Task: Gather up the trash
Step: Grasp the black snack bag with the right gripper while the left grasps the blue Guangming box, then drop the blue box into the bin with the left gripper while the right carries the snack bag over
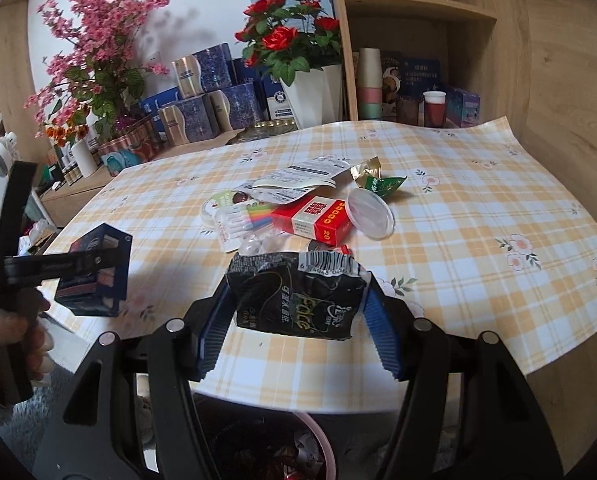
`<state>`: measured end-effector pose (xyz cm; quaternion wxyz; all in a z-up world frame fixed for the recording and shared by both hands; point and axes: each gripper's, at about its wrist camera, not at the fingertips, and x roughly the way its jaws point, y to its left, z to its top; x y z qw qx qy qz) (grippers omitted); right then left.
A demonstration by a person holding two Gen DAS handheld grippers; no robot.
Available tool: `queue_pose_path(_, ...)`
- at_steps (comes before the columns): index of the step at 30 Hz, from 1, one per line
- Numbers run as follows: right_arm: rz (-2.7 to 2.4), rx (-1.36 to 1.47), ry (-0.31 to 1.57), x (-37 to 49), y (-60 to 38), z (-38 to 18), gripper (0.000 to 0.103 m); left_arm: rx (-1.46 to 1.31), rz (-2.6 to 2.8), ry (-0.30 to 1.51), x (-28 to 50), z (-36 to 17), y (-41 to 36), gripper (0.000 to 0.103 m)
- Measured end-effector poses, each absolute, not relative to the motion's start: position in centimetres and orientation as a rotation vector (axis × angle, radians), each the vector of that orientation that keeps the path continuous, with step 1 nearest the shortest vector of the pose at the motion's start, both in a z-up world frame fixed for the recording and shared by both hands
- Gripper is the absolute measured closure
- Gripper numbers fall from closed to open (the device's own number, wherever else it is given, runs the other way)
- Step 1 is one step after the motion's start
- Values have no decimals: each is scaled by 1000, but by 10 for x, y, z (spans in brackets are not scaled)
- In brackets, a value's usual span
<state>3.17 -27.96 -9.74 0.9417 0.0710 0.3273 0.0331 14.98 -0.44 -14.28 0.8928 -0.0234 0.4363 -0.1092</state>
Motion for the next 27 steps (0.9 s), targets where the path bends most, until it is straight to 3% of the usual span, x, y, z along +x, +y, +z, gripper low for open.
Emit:
queue_pose_path(12,49,117,654,-19,-287,-92,40,110,-485,908,33,-160,-50,14)
queue_pose_path(27,19,150,661,-30,-302,-97,40,200,-652,1079,25,-225,-101,13)
